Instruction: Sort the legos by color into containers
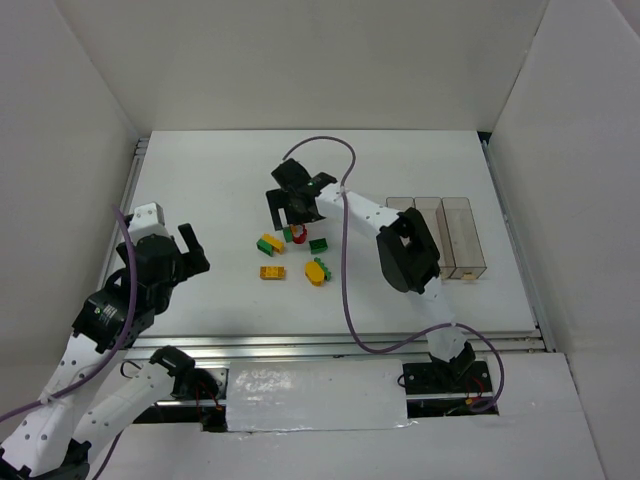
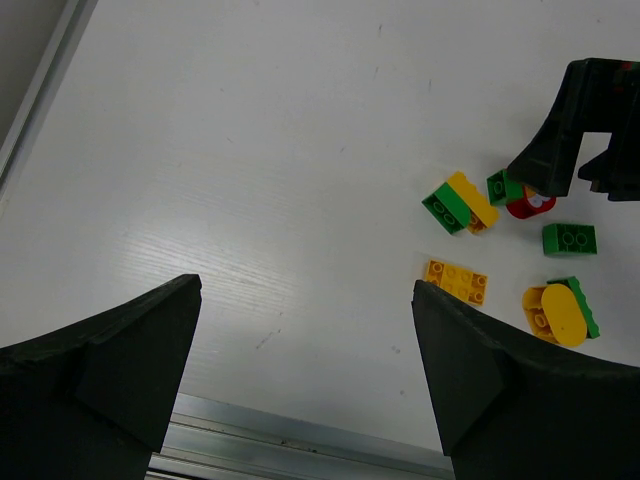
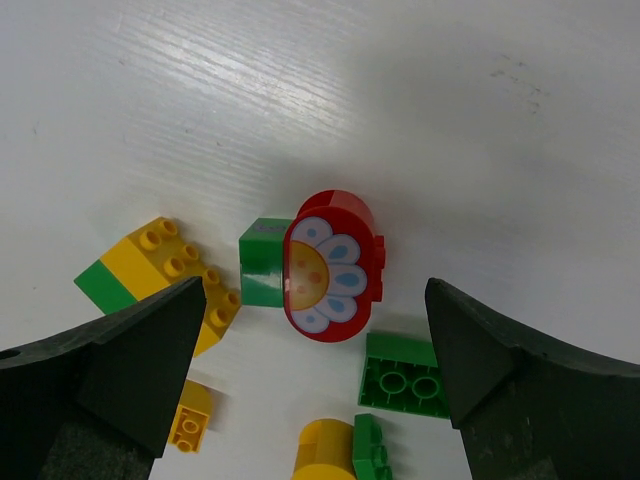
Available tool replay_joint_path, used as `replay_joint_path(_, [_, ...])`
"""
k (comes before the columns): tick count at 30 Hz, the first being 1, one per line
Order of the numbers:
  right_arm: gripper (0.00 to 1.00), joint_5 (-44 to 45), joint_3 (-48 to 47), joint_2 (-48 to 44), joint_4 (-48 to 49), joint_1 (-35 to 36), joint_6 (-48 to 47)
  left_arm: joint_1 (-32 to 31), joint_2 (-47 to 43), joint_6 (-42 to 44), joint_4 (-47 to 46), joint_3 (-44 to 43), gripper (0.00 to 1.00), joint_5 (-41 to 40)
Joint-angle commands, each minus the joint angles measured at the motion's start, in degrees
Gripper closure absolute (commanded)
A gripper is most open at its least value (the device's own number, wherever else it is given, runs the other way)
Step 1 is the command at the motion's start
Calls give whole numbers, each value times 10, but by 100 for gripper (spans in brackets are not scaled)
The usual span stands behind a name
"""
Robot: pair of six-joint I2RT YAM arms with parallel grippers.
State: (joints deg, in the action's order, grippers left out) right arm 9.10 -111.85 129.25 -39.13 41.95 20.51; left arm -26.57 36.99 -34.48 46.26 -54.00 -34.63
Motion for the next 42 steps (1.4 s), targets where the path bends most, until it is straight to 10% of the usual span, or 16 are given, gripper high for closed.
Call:
replay_joint_path(1, [3,-6,-29,12,-12,14,-1,-2,2,11,-17,-2,0,-3])
replay_joint_path(8, [9,14,-39,43,-30,16,5,-2,-1,10,-17,-2,0,-5])
replay_joint_path(23, [68,9,-11,17,13,16,-13,-2,-2,13,-20,-2,0,-3])
replay_joint_path(42, [76,15,407,-493,197,44,-13,-2,38,-73,-130,-87,0,206])
